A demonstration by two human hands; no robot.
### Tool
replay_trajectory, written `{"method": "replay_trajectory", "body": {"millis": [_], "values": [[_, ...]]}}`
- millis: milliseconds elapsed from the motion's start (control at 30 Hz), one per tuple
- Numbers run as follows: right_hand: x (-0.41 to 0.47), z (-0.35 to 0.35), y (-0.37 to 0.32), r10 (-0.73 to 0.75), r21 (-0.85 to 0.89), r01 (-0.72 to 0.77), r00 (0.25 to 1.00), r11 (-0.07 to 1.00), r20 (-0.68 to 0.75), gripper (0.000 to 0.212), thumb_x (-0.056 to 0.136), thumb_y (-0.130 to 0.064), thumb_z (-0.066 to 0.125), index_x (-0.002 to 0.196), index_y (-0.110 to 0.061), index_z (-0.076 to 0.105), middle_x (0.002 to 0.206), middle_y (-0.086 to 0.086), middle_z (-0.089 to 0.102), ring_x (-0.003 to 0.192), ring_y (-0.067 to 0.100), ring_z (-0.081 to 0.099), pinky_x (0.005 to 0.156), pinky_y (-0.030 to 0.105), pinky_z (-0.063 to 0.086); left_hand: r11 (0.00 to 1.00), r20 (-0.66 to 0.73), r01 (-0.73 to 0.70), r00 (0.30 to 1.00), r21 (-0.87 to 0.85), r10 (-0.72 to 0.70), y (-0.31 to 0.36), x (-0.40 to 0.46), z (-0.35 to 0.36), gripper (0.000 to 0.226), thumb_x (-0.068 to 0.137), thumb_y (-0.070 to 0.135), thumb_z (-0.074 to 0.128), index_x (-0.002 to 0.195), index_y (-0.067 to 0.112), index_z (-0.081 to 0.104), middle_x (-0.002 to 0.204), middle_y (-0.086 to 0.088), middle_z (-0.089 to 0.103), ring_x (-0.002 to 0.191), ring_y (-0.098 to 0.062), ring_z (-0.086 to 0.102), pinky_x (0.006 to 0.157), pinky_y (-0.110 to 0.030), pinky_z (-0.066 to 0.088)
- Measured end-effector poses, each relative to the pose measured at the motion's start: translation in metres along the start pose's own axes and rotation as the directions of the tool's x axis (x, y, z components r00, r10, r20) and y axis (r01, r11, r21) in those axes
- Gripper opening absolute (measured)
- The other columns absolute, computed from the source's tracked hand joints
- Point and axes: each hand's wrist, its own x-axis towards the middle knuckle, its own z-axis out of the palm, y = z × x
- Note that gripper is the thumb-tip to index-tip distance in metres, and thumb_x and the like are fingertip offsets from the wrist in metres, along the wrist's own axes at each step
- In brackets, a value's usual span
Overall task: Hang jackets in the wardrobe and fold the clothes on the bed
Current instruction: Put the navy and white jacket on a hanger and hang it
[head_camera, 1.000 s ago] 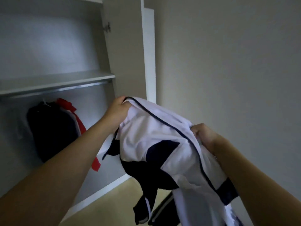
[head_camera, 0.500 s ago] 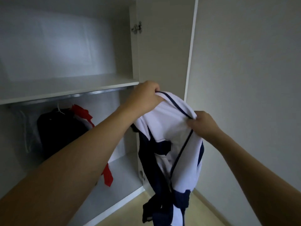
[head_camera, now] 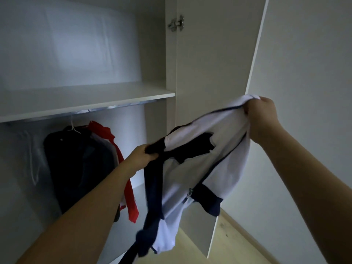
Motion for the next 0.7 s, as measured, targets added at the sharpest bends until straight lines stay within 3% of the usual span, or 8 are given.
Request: {"method": "replay_trajectory", "body": {"millis": [33,100,167,233,300,400,533,700], "values": [[0.005,-0.004,0.008,0.023,-0.058,-0.023,1.000,0.998,0.006,0.018,0.074,-0.006,0.043,0.068,-0.007,0.059,0.065,0.004,0.053,0.065,0.017,0.049,0.054,0.021,0.036,0.990,-0.049,0.016,0.999,-0.142,-0.023,-0.007,0.004,-0.004,0.035,0.095,0.018,0.064,0.129,0.012,0.058,0.113,-0.008,0.069,0.098,-0.021,0.067,0.083,-0.030,0.055],[0.012,-0.008,0.028,0.070,-0.263,-0.048,0.995,0.964,0.076,0.033,0.064,-0.018,0.044,0.081,0.002,0.063,0.075,0.010,0.058,0.075,0.021,0.054,0.063,0.030,0.042,0.951,-0.133,-0.049,0.991,-0.305,0.008,-0.001,0.009,-0.007,0.030,0.098,0.017,0.059,0.127,0.014,0.060,0.115,-0.010,0.069,0.100,-0.023,0.067,0.082,-0.032,0.055],[0.013,-0.002,0.054,0.078,-0.349,0.028,0.955,0.937,0.285,0.044,0.061,-0.020,0.052,0.101,-0.009,0.068,0.096,0.009,0.067,0.093,0.023,0.062,0.080,0.037,0.049,0.942,-0.182,-0.133,0.980,-0.307,0.079,0.029,0.013,-0.005,0.019,0.098,0.014,0.057,0.114,0.019,0.065,0.105,-0.007,0.071,0.091,-0.017,0.068,0.074,-0.023,0.054],[0.004,0.020,0.076,0.149,-0.335,0.063,0.809,0.940,0.569,0.076,0.067,-0.012,0.075,0.137,-0.020,0.047,0.123,0.006,0.058,0.115,0.017,0.055,0.092,0.033,0.047,0.952,-0.129,-0.233,0.969,-0.199,0.210,0.068,0.015,0.003,0.020,0.098,0.006,0.053,0.101,0.024,0.062,0.091,0.004,0.066,0.078,-0.004,0.062,0.066,-0.012,0.048],[-0.007,0.050,0.091,0.230,-0.311,0.009,0.652,0.950,0.723,0.097,0.075,-0.006,0.081,0.149,-0.028,0.023,0.129,0.002,0.054,0.119,0.013,0.052,0.092,0.028,0.047,0.940,0.001,-0.340,0.940,0.035,0.340,0.095,0.017,0.016,0.025,0.097,0.002,0.050,0.090,0.025,0.055,0.079,0.008,0.057,0.067,0.003,0.053,0.062,-0.010,0.041],[-0.002,0.085,0.102,0.159,-0.222,0.022,0.627,0.975,0.762,0.063,0.081,-0.004,0.075,0.136,-0.017,0.047,0.115,0.010,0.067,0.108,0.027,0.064,0.089,0.039,0.055,0.892,0.085,-0.384,0.923,0.238,0.374,0.102,0.027,0.019,0.019,0.091,0.010,0.060,0.081,0.022,0.050,0.073,0.002,0.056,0.064,-0.010,0.051,0.064,-0.024,0.042],[0.016,0.113,0.105,0.151,-0.274,0.107,0.622,0.956,0.768,0.028,0.080,-0.013,0.059,0.107,-0.009,0.064,0.103,0.023,0.067,0.096,0.037,0.065,0.089,0.054,0.050,0.912,-0.036,-0.307,0.944,0.273,0.328,0.087,0.039,0.004,0.015,0.088,0.022,0.069,0.083,0.020,0.054,0.077,-0.003,0.063,0.068,-0.014,0.057,0.062,-0.026,0.044],[0.020,0.164,0.102,0.206,-0.029,-0.240,0.760,0.970,0.616,0.020,0.095,-0.009,0.044,0.088,-0.012,0.062,0.090,0.015,0.068,0.073,0.021,0.065,0.065,0.031,0.054,0.975,-0.031,-0.059,0.997,0.216,0.067,0.031,0.042,-0.024,0.020,0.091,0.035,0.067,0.097,0.016,0.065,0.089,0.001,0.069,0.080,-0.014,0.066,0.070,-0.020,0.052]]}}
